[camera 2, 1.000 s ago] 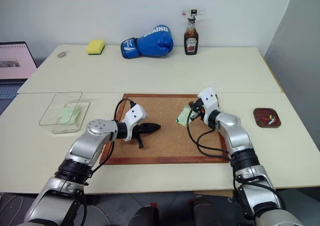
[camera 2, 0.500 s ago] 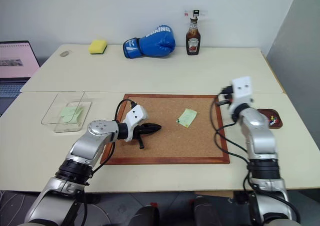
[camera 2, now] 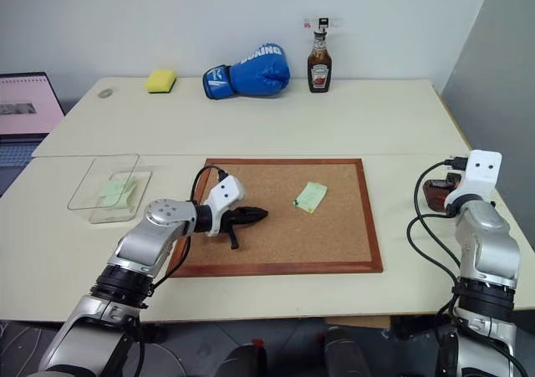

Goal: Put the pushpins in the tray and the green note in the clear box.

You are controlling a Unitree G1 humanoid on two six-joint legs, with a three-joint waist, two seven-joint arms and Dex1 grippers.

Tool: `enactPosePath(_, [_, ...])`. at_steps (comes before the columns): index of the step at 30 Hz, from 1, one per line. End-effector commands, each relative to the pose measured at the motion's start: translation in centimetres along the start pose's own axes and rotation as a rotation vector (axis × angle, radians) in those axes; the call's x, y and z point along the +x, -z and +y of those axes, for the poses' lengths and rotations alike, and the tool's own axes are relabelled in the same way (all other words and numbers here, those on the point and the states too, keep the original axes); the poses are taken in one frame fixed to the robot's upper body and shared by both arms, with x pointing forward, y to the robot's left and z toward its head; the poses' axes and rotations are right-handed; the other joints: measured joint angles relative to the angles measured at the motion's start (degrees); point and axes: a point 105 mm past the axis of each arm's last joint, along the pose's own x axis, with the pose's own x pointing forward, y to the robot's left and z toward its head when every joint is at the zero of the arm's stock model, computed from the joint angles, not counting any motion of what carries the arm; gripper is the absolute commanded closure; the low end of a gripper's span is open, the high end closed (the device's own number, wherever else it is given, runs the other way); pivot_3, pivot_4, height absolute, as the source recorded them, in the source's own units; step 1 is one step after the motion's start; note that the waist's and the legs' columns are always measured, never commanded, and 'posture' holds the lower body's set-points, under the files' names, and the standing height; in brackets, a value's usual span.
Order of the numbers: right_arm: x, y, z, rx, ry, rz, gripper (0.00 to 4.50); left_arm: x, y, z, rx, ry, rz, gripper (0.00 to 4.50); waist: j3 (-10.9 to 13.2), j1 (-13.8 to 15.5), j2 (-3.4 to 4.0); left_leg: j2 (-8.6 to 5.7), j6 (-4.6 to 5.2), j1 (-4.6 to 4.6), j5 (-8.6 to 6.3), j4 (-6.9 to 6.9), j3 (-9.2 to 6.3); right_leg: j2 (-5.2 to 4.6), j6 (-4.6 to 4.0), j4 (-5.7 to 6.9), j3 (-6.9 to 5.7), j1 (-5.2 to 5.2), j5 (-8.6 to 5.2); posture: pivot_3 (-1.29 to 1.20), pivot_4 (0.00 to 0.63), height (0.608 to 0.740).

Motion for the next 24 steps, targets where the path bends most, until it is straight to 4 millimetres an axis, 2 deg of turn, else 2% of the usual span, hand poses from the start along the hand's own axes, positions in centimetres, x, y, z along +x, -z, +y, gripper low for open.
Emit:
enactPosePath(1, [0.23, -0.98, -1.01, 0.057, 0.024, -0.024, 4.48, 0.73, 0.89, -0.88, -0.005, 0.044, 0.037, 4.5, 0.0, 0.0, 0.0, 0.0, 0.0, -0.01, 0.0, 0.0, 0.0, 0.0, 0.0, 0.0, 0.0, -0.01, 0.0, 0.0, 0.15, 0.74])
enactPosePath(8, [0.53, -0.77, -0.78, 0.075, 0.02, -0.016, 4.48, 0.16, 1.39, -0.99, -0.01, 0.042, 0.049, 4.5, 0.0, 0.1, 0.0, 0.0, 0.0, -0.03, 0.0, -0.01, 0.0, 0.0, 0.0, -0.03, -0.01, -0.02, 0.0, 0.0, 0.15, 0.74])
enactPosePath(10, [0.65, -0.81, -0.76, 0.075, 0.02, -0.017, 4.04, 0.03, 1.41, -0.96, -0.01, 0.041, 0.05, 4.5, 0.0, 0.1, 0.0, 0.0, 0.0, -0.03, 0.0, -0.01, 0.0, 0.0, 0.0, -0.03, -0.01, -0.02, 0.0, 0.0, 0.15, 0.74])
enactPosePath(11, [0.7, -0.85, -0.77, 0.075, 0.02, -0.018, 4.03, -0.01, 1.4, -0.92, -0.01, 0.04, 0.051, 4.5, 0.0, 0.0, 0.0, 0.0, 0.0, -0.03, 0.0, -0.01, 0.0, 0.0, 0.0, -0.03, -0.01, -0.02, 0.0, 0.0, 0.15, 0.74])
enactPosePath(12, [0.77, -0.9, -0.8, 0.073, 0.021, -0.019, 3.71, -0.04, 1.38, -0.85, -0.009, 0.037, 0.051, 4.5, 0.0, 0.0, 0.01, 0.0, 0.0, -0.03, 0.0, -0.01, 0.0, 0.0, 0.0, -0.03, -0.01, -0.02, 0.0, 0.0, 0.15, 0.74])
enactPosePath(13, [0.82, -0.96, -0.87, 0.068, 0.023, -0.02, 3.66, -0.06, 1.36, -0.76, -0.009, 0.034, 0.052, 4.5, 0.0, -0.1, 0.01, 0.0, 0.0, -0.03, 0.0, -0.01, 0.0, 0.0, 0.0, -0.03, -0.01, -0.02, 0.0, 0.0, 0.15, 0.74])
enactPosePath(15, [0.89, -1.02, -1.01, 0.06, 0.029, -0.021, 3.13, -0.11, 1.35, -0.6, -0.003, 0.025, 0.053, 4.5, 0.0, -0.1, 0.01, 0.0, 0.0, -0.02, 0.0, -0.01, 0.0, 0.0, 0.0, -0.03, 0.0, -0.02, 0.0, 0.0, 0.15, 0.74])
enactPosePath(18, [0.97, -1.13, -1.1, 0.058, 0.032, -0.023, 2.67, -0.12, 1.34, -0.54, 0.0, 0.023, 0.053, 4.5, 0.0, -0.1, 0.01, 0.0, 0.0, -0.02, 0.0, -0.01, 0.0, 0.0, 0.0, -0.03, 0.0, -0.02, 0.0, 0.0, 0.15, 0.74])
enactPosePath(24, [0.87, -1.41, -1.33, 0.031, 0.044, -0.036, 1.43, -0.07, 1.37, -0.58, 0.001, 0.027, 0.053, 4.5, 0.0, -0.1, 0.01, 0.0, 0.0, -0.03, 0.0, -0.02, 0.0, 0.0, 0.0, -0.04, 0.0, -0.03, -0.01, 0.0, 0.15, 0.74])
